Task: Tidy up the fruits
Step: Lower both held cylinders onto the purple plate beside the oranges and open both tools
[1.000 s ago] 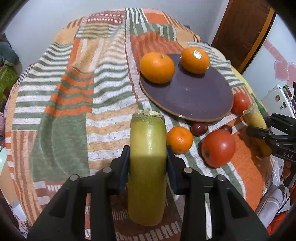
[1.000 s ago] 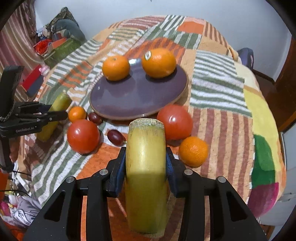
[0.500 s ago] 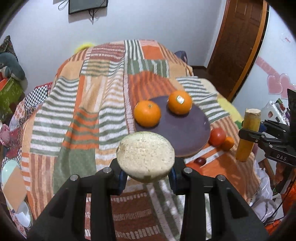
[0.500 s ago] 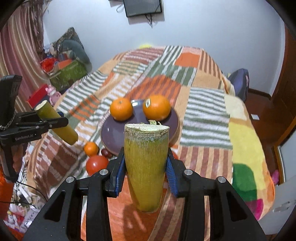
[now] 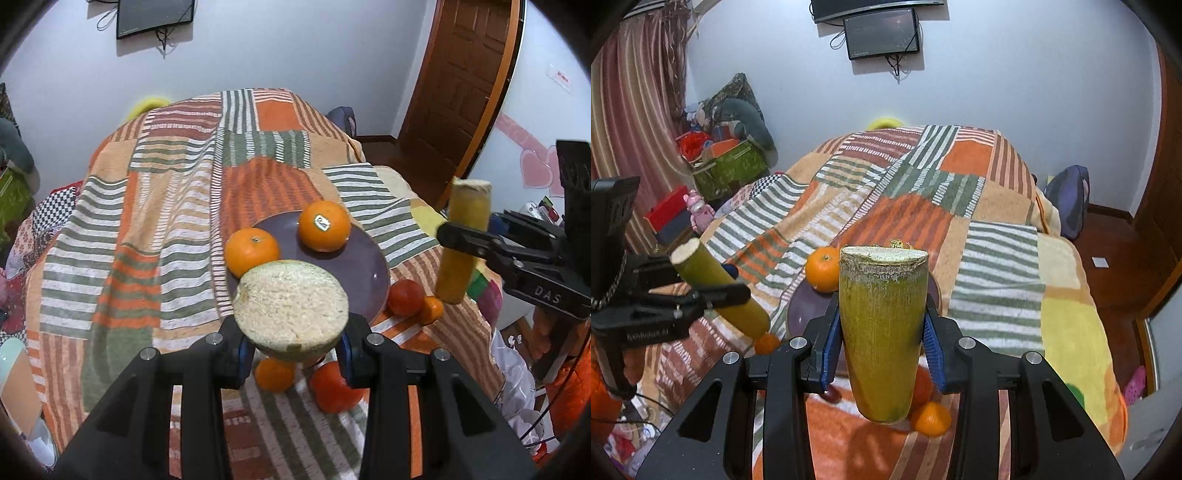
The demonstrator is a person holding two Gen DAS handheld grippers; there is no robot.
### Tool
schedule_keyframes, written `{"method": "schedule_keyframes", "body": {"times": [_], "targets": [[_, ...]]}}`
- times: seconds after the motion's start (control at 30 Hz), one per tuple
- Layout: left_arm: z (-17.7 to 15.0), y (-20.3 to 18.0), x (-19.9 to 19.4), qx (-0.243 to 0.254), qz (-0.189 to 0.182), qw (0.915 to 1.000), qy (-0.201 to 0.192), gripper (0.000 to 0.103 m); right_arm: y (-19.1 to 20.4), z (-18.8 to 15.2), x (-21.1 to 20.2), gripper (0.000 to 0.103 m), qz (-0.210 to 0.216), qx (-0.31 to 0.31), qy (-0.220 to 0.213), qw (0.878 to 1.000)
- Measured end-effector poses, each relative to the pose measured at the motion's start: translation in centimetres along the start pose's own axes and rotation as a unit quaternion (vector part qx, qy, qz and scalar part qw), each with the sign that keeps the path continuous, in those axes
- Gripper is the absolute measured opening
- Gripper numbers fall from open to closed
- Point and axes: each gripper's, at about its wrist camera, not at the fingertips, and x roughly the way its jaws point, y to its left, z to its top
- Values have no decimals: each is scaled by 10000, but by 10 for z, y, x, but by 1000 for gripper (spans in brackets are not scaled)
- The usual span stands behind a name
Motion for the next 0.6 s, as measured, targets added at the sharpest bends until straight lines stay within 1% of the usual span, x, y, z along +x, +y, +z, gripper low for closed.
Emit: {"method": "schedule_keyframes", "body": {"times": [0.33,0.47,0.6], "targets": [[9,-14,32,49,-255,9993,277,36,0,4,32,36,90,-150,210,9996],[10,-14,49,-28,-423,9981,452,36,2,3,47,36,99,-269,345,9990],[10,-12,63,-107,-540,9967,604,36,3,6,56,36,91,-347,385,9986]]}}
